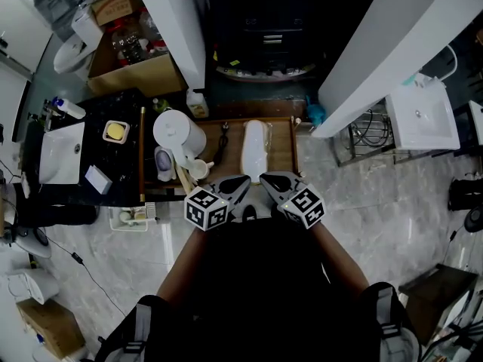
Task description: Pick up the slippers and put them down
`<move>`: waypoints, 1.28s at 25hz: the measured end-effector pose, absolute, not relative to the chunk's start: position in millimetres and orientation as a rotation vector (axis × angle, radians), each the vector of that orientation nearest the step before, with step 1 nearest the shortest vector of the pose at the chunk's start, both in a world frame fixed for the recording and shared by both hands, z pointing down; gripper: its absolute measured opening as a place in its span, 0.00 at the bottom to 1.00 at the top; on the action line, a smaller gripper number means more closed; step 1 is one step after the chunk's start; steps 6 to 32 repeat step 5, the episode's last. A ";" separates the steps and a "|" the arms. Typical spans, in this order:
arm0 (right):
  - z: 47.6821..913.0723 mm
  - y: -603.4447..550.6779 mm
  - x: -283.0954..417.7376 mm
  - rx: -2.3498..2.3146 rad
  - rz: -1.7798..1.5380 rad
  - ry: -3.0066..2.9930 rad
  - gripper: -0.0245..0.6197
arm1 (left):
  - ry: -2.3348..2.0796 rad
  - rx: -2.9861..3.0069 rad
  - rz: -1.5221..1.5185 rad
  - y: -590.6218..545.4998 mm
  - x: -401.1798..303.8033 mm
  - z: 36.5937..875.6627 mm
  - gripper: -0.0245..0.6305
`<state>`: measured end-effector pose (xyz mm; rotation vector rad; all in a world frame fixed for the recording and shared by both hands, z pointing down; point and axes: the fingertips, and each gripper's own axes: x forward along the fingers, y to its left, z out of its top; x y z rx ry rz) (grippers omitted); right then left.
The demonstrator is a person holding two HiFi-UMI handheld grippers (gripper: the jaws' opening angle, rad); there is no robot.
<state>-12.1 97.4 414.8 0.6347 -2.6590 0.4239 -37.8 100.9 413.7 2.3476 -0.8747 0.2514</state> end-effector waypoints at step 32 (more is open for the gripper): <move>412.5 99.4 -14.2 0.633 0.424 -2.661 0.05 | -0.874 2.341 0.249 104.1 -38.9 414.3 0.06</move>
